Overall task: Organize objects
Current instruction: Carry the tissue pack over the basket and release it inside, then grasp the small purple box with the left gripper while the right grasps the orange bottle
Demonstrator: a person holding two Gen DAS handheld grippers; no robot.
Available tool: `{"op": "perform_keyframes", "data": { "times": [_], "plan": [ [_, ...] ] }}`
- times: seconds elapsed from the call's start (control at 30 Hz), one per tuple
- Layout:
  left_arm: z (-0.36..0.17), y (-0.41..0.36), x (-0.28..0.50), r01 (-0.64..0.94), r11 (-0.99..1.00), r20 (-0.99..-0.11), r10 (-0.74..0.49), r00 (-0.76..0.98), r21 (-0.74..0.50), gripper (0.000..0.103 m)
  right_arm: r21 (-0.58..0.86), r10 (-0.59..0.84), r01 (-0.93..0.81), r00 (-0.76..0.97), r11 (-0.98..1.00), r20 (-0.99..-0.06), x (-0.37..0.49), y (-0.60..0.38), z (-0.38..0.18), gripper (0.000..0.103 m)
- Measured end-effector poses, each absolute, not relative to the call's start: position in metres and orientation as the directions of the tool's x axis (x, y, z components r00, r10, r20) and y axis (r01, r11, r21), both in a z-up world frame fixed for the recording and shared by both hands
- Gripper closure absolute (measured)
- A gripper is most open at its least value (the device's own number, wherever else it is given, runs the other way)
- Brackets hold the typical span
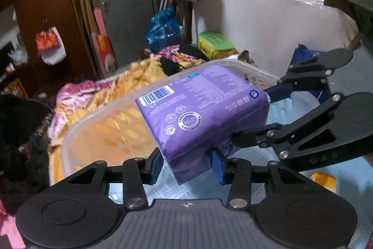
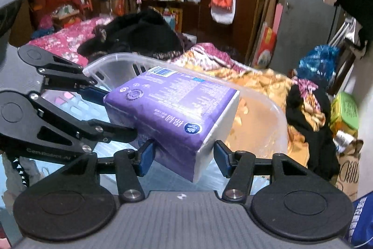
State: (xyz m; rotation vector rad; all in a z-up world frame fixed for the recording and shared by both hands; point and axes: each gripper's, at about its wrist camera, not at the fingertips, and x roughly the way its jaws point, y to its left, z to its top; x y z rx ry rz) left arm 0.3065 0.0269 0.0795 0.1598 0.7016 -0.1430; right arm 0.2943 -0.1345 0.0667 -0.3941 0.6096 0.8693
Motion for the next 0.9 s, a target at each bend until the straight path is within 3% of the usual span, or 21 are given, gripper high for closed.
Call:
{"op": "perform_keyframes", "data": {
  "times": [0.1,0.2,0.23,0.3,0.53,0.67,0.8,0.9],
  "plan": [
    [0.082,0.032,0.309,0.194,0.978,-0.667,-0.091,0.74,0.081,0.054,-0.06,0.593,-0.799,0.492,0.598,-0.638,0.297,-0.138,0.071,0.039],
    [0.09,0.035,0.298,0.163,0.983,-0.6,-0.078,0.796,0.089,0.052,-0.079,0.615,-0.778,0.549,0.623,-0.566,0.292,-0.153,0.083,0.009],
    [0.094,0.038,0.291,0.147,0.986,-0.57,-0.073,0.818,0.083,0.039,-0.081,0.623,-0.765,0.576,0.639,-0.529,0.287,-0.161,0.088,0.0],
    [0.103,0.046,0.277,0.138,0.989,-0.514,-0.095,0.853,0.047,0.017,-0.06,0.655,-0.76,0.595,0.647,-0.466,0.276,-0.178,0.099,0.0],
    [0.103,0.051,0.161,0.09,0.996,-0.313,-0.076,0.947,0.029,0.014,0.067,0.709,-0.728,0.638,0.683,-0.3,0.205,-0.258,0.077,0.0],
    [0.067,0.039,0.097,0.06,0.998,-0.284,-0.05,0.958,0.024,0.014,0.088,0.681,-0.702,0.641,0.707,-0.354,0.179,-0.278,0.032,0.0],
    [0.029,0.04,0.056,0.047,0.998,-0.259,-0.054,0.964,-0.033,0.014,0.21,0.686,-0.678,0.574,0.704,-0.447,0.182,-0.289,0.001,0.0],
    [0.012,0.041,0.049,0.051,0.998,-0.267,-0.061,0.962,-0.047,0.014,0.236,0.69,-0.665,0.584,0.709,-0.427,0.17,-0.301,-0.009,0.0]
  ]
}}
